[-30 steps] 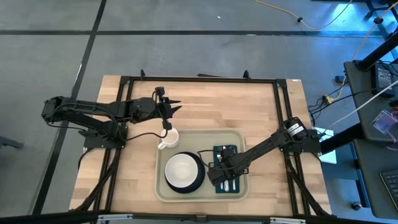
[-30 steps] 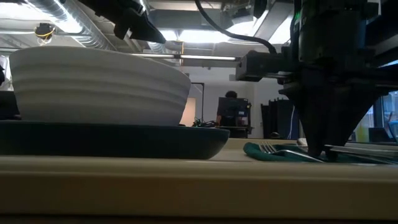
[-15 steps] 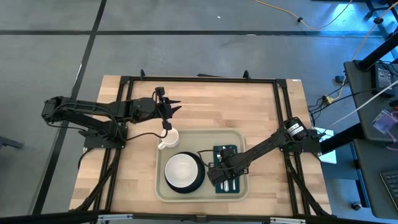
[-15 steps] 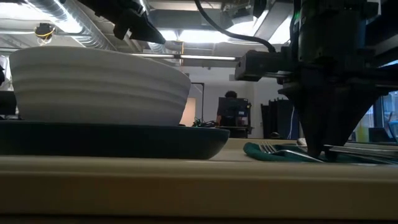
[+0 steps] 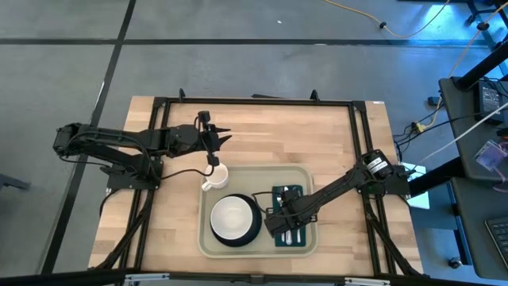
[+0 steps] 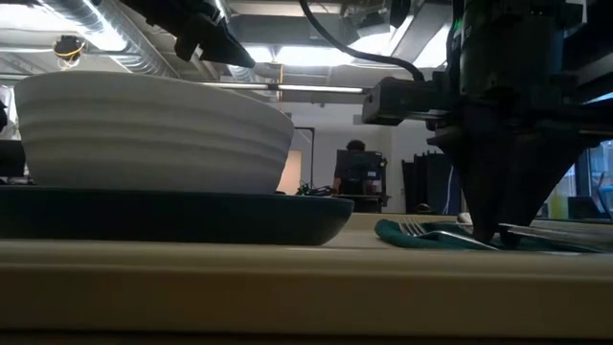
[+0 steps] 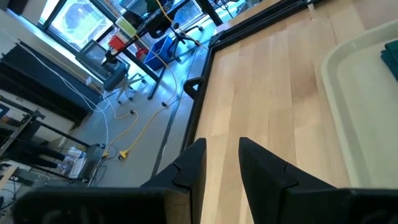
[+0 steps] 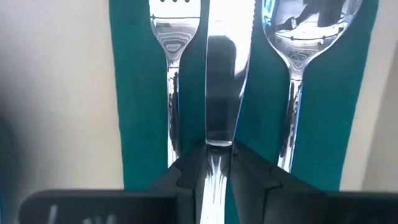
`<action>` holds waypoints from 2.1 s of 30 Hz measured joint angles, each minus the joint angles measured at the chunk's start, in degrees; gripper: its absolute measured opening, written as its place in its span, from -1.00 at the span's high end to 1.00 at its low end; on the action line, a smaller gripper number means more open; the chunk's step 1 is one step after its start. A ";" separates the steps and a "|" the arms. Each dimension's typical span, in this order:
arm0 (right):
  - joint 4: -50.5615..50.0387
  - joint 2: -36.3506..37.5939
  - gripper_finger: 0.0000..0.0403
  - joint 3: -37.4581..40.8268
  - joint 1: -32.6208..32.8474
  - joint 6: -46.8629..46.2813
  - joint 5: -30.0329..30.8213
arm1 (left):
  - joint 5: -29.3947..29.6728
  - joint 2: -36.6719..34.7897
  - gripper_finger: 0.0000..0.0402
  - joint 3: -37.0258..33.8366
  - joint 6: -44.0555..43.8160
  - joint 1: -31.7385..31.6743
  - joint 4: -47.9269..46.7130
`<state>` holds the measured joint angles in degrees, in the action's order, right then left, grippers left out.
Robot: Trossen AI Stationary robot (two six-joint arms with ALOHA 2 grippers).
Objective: Set up tray
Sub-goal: Put the silver knife on the green napkin between the silver fork and spoon
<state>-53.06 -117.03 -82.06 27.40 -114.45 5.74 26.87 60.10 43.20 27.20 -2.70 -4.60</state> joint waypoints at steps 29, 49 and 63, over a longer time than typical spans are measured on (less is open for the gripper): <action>0.21 0.00 0.43 -0.20 0.00 3.78 -1.31 | 0.02 0.00 0.56 0.00 -0.05 0.00 -0.39; -1.25 0.00 0.43 -0.22 0.00 3.91 -0.85 | 0.00 0.00 0.56 0.00 -0.07 0.00 -0.39; -2.43 0.00 0.43 -0.24 0.00 3.69 -0.73 | 0.00 0.00 0.56 0.00 -0.07 0.00 -0.39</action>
<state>-55.49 -117.03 -82.30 27.40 -110.76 5.01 26.87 60.10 43.20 27.14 -2.70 -4.99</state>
